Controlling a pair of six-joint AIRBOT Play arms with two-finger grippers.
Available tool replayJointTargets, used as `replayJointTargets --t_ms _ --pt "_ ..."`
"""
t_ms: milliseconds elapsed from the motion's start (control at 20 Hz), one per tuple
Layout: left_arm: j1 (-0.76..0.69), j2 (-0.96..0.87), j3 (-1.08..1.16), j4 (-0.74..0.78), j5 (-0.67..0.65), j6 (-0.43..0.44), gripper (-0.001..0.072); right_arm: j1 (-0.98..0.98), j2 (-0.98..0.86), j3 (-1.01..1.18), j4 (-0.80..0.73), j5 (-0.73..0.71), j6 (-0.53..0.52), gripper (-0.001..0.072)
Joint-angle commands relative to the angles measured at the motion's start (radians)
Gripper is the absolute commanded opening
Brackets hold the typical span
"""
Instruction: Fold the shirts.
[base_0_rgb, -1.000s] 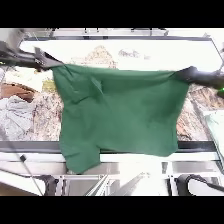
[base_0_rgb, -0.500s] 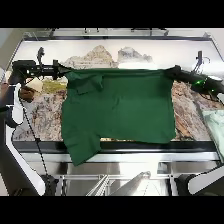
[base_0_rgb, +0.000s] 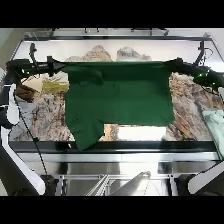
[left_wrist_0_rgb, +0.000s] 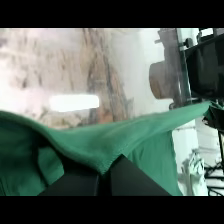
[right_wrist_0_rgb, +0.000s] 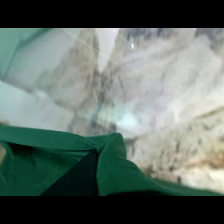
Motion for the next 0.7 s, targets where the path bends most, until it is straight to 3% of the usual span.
replayJointTargets --t_ms 0,100,350,550,600,650 --pt "-0.011 0.02 -0.079 0.027 0.093 0.029 0.0022 -0.018 -0.003 0.008 -0.23 0.102 0.118 0.0028" --pt "-0.018 0.02 -0.09 0.063 0.122 0.019 0.002 -0.037 -0.003 0.005 -0.291 0.141 0.144 0.0028" --pt "-0.05 0.02 -0.097 0.288 0.141 -0.105 0.0021 -0.062 -0.009 -0.077 -0.338 0.158 0.147 0.0029" --pt "-0.087 0.02 -0.097 0.33 0.115 -0.113 0.0019 -0.052 -0.052 -0.093 -0.333 0.165 0.139 0.003" --pt "-0.093 0.02 -0.096 0.33 0.111 -0.113 0.002 -0.05 -0.057 -0.093 -0.333 0.167 0.141 0.0046" --pt "-0.095 0.02 -0.093 0.33 0.119 -0.113 0.0022 -0.048 -0.057 -0.093 -0.334 0.166 0.141 0.0168"
